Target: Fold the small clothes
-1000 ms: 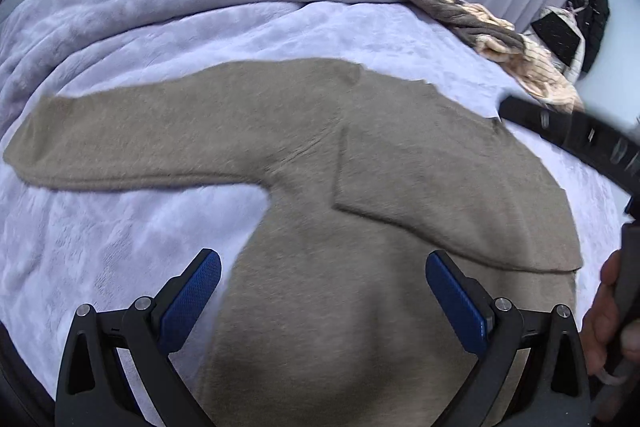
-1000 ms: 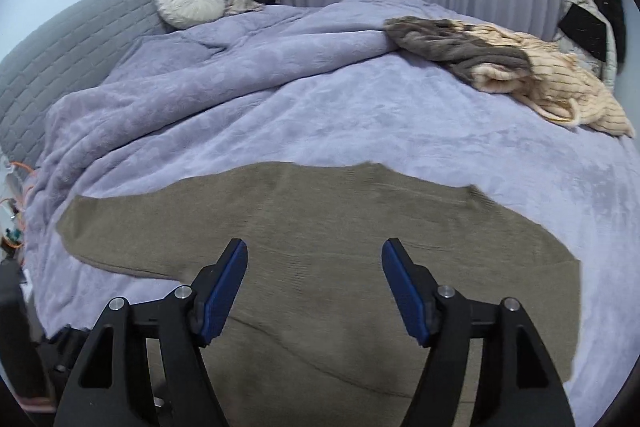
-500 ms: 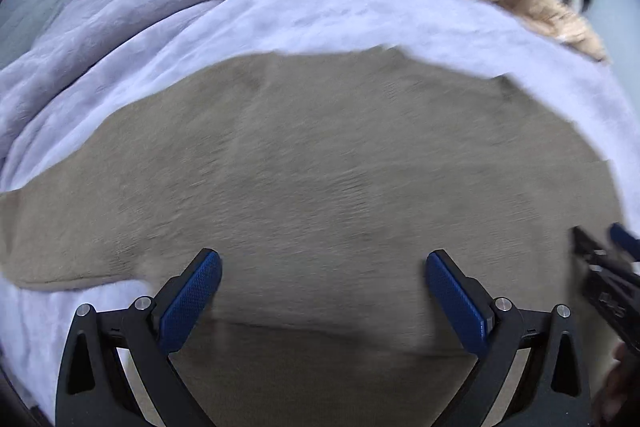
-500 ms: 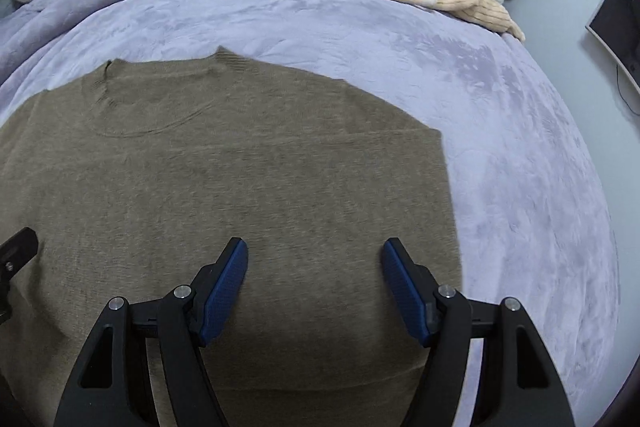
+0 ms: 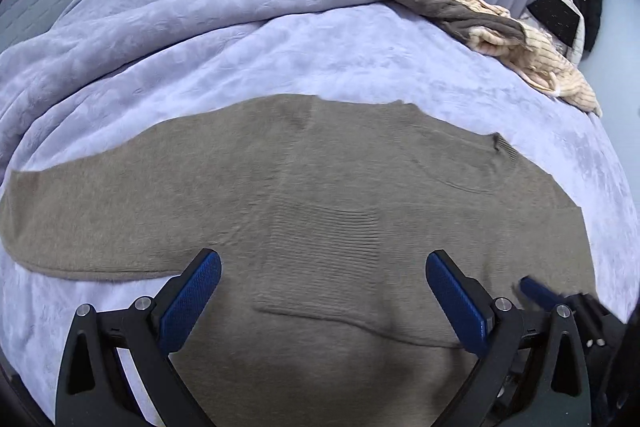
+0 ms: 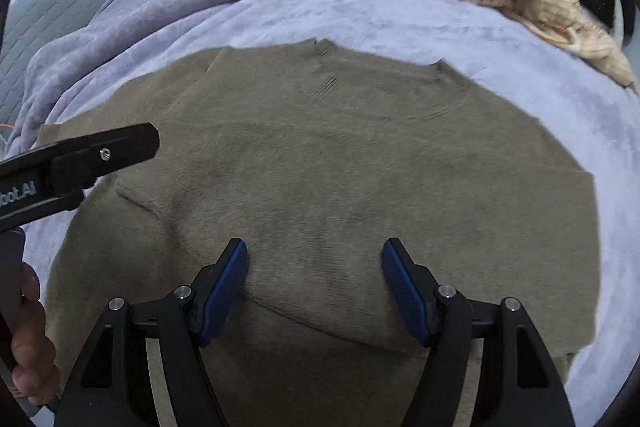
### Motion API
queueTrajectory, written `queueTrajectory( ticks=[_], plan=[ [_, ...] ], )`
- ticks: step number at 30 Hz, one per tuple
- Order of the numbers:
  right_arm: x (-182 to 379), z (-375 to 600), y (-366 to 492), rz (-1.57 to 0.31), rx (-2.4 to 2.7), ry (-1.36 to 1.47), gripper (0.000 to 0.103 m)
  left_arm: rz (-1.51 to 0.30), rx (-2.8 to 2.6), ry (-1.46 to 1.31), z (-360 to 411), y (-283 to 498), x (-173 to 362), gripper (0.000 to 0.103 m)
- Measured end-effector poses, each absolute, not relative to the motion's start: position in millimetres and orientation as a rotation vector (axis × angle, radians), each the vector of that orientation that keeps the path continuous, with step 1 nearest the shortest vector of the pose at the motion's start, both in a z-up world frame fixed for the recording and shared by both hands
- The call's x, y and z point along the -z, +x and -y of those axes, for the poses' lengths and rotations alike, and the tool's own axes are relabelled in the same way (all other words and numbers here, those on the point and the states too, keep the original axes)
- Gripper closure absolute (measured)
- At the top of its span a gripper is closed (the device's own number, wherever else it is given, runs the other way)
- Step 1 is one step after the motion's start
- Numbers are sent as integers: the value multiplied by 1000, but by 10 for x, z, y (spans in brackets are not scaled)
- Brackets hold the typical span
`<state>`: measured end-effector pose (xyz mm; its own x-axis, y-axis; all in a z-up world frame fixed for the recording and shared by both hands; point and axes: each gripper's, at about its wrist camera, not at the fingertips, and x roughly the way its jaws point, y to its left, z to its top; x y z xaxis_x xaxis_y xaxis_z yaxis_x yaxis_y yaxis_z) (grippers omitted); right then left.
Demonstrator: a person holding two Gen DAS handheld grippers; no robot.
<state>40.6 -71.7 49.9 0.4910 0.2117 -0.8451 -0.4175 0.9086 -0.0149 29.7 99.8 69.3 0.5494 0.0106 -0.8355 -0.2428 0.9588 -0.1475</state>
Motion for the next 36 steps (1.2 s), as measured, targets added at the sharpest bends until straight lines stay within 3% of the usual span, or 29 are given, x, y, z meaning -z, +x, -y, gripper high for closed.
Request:
queueTrajectory(
  ticks=[4,7,13,18,25,31,36],
  plan=[
    [-653,1063,394,-904,-180,-259,29,-1009,-66,-226,-583,442,-652,0],
    [-570,1392,543,-981,-97,-202,26,-1064,-34,-151,-264,554,-475,0],
    [-557,1829,487,-1006,21,-152,26,-1119,-90,-116,-391,499,-239,0],
    [-654,1531,364,-966,-94,-176,26,-1081,-103,-154,-501,351,-361,0],
    [-285,1012,394,-1052,-138,-313,23,-1108,-126,-158,-598,240,-347,0],
    [-574,992,191,-989,-150,-262,23,-1048,-110,-213,-678,32,-534,0],
    [-326,933,176,-1080,-157,-237,21,-1092,-136,-206,-694,-71,-408,0]
  ],
)
